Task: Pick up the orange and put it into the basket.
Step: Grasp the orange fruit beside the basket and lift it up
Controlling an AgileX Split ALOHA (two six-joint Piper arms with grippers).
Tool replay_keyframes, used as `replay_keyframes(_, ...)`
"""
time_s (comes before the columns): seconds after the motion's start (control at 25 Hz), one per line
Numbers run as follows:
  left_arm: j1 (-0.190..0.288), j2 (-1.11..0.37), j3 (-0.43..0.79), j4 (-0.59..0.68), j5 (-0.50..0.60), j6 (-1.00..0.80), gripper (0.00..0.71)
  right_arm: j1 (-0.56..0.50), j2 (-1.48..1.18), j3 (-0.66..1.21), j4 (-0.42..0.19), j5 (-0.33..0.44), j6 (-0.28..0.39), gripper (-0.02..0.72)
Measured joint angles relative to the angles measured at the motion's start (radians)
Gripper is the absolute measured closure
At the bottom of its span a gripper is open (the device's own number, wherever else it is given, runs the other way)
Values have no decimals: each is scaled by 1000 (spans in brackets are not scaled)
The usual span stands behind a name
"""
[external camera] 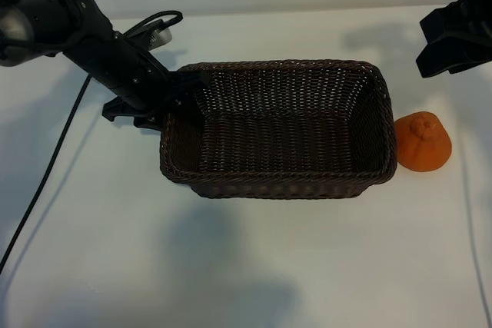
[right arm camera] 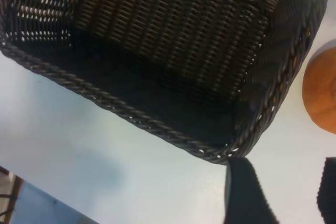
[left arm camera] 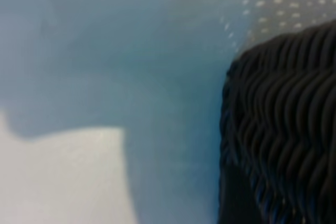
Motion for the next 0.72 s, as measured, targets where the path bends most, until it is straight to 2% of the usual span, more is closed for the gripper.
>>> replay_keyframes(0.48,9,-69,-5,28,80,13,243,0,0,0,0,0,0,341)
replay_keyframes(0.72,12,-106,-10,84,133,-8,243,0,0,0,0,0,0,341)
